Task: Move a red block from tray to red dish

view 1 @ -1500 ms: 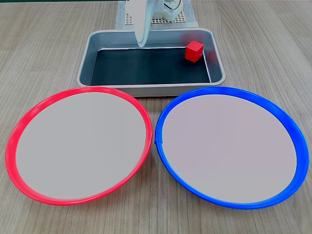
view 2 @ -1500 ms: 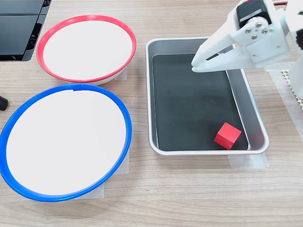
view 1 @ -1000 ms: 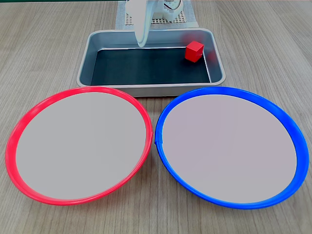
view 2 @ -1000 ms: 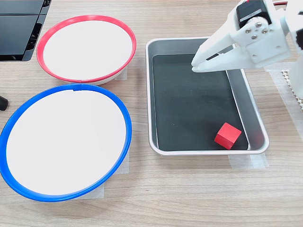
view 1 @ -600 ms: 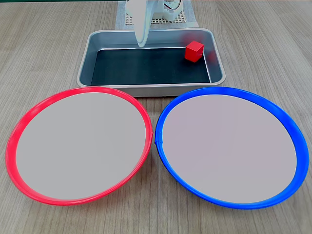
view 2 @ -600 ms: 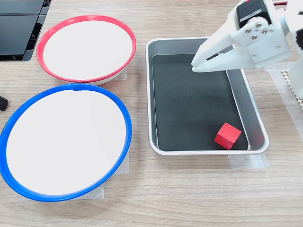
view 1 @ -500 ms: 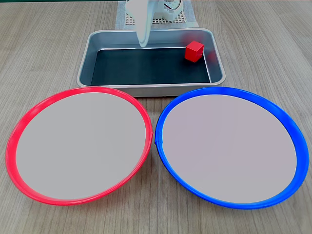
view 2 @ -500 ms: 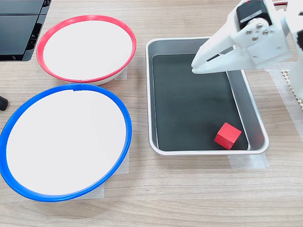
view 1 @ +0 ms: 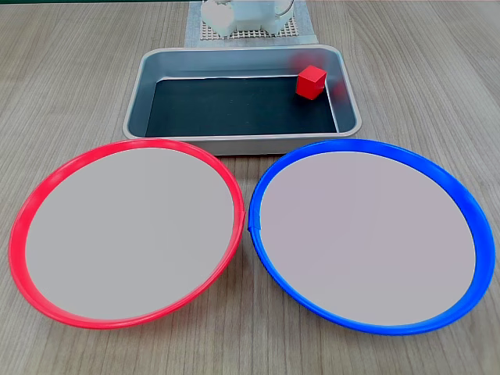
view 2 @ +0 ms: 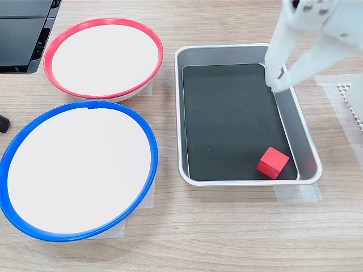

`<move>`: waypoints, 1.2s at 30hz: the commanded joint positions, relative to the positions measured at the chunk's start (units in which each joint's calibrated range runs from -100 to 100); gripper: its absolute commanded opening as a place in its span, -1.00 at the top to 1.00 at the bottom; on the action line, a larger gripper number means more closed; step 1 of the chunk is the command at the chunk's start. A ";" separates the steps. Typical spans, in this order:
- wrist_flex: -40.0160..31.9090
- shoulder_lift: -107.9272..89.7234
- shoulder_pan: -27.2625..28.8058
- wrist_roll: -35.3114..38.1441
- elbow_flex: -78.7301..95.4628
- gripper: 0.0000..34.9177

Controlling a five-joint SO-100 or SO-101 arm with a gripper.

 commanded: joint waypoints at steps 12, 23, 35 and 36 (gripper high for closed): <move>-3.71 21.51 -17.32 -13.63 -4.52 -0.37; -0.98 25.18 -17.88 -13.33 -5.62 -0.20; -8.25 26.97 -16.09 -13.19 0.03 -0.10; -8.82 27.14 -16.00 -13.19 0.21 -0.09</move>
